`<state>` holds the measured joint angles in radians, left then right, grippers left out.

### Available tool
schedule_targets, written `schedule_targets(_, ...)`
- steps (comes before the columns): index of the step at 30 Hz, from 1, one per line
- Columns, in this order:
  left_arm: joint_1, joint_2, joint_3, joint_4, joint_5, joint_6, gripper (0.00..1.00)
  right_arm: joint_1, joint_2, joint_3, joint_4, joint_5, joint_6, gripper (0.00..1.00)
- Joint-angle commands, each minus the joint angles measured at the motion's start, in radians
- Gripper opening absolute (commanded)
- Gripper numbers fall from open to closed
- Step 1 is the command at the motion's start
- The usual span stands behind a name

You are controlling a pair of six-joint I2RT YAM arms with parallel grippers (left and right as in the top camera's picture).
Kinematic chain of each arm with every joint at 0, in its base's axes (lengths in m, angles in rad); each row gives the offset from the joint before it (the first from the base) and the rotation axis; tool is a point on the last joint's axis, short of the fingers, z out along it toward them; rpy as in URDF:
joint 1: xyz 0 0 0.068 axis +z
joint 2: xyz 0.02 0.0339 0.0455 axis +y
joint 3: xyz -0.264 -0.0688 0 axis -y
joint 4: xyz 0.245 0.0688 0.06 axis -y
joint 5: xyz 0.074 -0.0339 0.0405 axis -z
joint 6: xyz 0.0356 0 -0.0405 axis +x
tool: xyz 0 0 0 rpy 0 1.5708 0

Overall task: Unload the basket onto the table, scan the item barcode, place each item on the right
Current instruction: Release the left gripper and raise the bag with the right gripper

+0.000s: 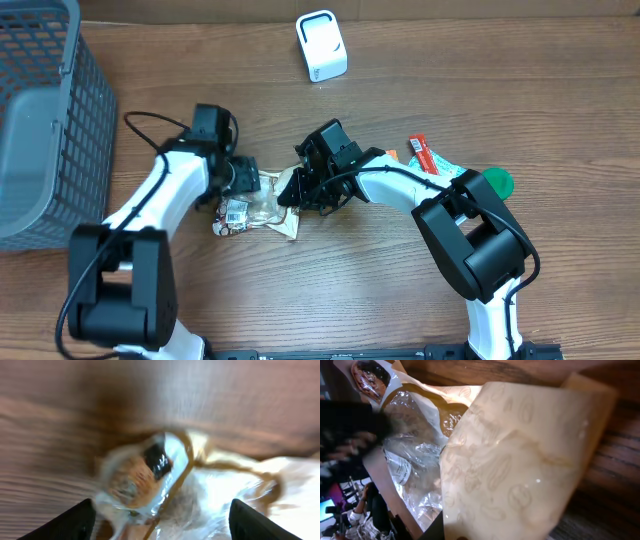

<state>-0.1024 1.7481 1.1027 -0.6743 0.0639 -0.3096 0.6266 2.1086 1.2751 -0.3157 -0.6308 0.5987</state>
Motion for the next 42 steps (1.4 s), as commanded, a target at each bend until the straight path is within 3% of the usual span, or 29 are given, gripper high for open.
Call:
schedule_targets(1,0.036,-0.085,0.069,0.0,-0.005,0.018,0.78,0.001,0.014,-0.006,0.0,0.008,-0.005,0.11)
schedule_targets(10,0.132,-0.127,0.092,0.001,-0.111,0.018,0.8,0.0,0.014,-0.006,0.005,-0.06,-0.004,0.11)
schedule_targets(18,0.178,-0.127,0.091,0.0,-0.19,-0.007,1.0,0.001,0.014,-0.006,0.007,-0.059,-0.001,0.04)
schedule_targets(24,0.181,-0.126,0.091,-0.004,-0.315,-0.008,1.0,0.001,0.014,-0.006,0.006,-0.059,-0.002,0.04)
schedule_targets(35,0.181,-0.125,0.091,-0.039,-0.333,-0.008,1.0,-0.05,-0.02,-0.005,0.003,-0.107,-0.006,0.04)
schedule_targets(42,0.18,-0.125,0.091,-0.039,-0.333,-0.008,1.0,-0.125,-0.206,-0.004,-0.112,-0.13,-0.219,0.04)
